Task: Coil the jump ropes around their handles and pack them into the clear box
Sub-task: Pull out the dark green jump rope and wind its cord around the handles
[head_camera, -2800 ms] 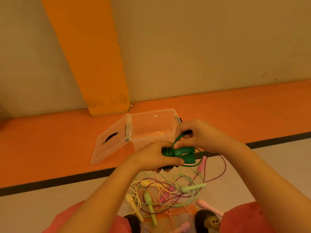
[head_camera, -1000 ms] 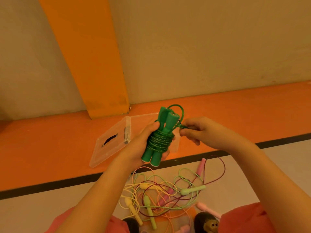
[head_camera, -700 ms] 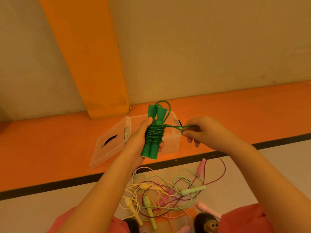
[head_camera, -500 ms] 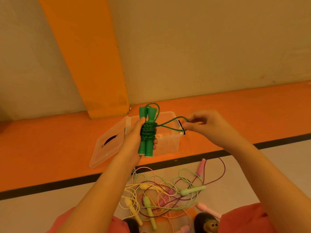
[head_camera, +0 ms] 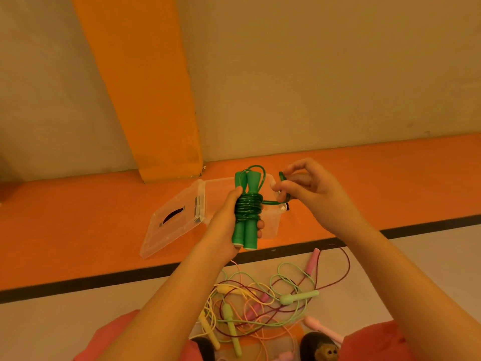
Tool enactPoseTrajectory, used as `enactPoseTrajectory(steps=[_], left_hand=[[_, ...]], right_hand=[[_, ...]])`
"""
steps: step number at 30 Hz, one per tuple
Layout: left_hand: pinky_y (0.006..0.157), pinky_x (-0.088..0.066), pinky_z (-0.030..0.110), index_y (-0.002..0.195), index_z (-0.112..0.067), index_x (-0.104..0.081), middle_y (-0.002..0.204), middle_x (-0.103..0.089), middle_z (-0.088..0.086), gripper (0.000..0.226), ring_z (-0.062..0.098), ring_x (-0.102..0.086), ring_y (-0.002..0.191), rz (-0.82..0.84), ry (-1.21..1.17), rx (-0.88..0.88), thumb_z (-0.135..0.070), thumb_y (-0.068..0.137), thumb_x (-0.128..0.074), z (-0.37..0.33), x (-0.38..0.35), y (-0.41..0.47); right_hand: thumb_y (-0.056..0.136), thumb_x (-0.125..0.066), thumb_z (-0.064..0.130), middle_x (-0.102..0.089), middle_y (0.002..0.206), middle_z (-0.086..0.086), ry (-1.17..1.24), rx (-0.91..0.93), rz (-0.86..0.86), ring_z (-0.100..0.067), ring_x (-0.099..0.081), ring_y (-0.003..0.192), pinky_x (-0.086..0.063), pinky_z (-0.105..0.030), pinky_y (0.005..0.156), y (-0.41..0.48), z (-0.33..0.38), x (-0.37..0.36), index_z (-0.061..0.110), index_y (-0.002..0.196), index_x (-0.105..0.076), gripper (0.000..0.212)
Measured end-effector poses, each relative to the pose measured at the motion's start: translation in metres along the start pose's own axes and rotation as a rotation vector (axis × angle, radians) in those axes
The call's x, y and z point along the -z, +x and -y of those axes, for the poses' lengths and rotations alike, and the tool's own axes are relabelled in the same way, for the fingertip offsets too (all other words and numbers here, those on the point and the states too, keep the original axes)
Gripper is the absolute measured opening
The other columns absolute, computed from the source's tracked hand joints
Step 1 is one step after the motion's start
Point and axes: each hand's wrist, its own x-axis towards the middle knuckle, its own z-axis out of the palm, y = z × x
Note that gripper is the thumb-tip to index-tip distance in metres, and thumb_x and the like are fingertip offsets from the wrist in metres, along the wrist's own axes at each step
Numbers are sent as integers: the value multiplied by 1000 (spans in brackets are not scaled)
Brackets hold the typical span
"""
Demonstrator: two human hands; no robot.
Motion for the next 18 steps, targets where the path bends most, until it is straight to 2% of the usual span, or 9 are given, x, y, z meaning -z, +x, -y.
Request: enactPoseTrajectory(steps=[2,5,7,12,18], left_hand=[[43,-42,21,91,-8,-62,69,-58,7,43,17,-52,45,22,16,-30,-47,96,-42,-1,0,-2],[44,-43,22,93,-8,-61,72,-59,7,43,17,-52,45,39,30,-67,-45,96,-41,-2,0,-5],[44,-43,22,97,-7,-59,74,-60,7,43,18,-53,45,42,49,-97,-45,96,-41,-2,-1,-5],[44,-43,24,112,-6,-53,76,-62,9,41,21,-53,44,53,83,-130,-42,96,-43,3,-4,-6],[45,-44,27,113,-5,-53,77,-62,14,40,25,-54,46,-10,148,-177,-41,95,-48,9,-4,-3]], right_hand=[[85,-65,6,-70,74,-4,-75,-25,-26,-13,-65,68,-53,-27,72,1,-3,4,18,97,-54,21],[80,-69,1,-67,77,1,-180,-23,-47,-5,-64,63,-51,-17,67,1,-7,4,18,90,-58,23],[76,-71,-2,-66,78,1,-192,-5,-67,-4,-62,62,-50,-17,65,1,-11,0,20,86,-59,27],[74,-71,-8,-65,76,1,-124,16,-71,4,-59,65,-46,-10,64,1,-13,-10,18,85,-60,31],[79,-67,-8,-64,81,-2,-48,8,-85,-2,-61,71,-49,-13,65,0,-16,-20,19,91,-57,31]])
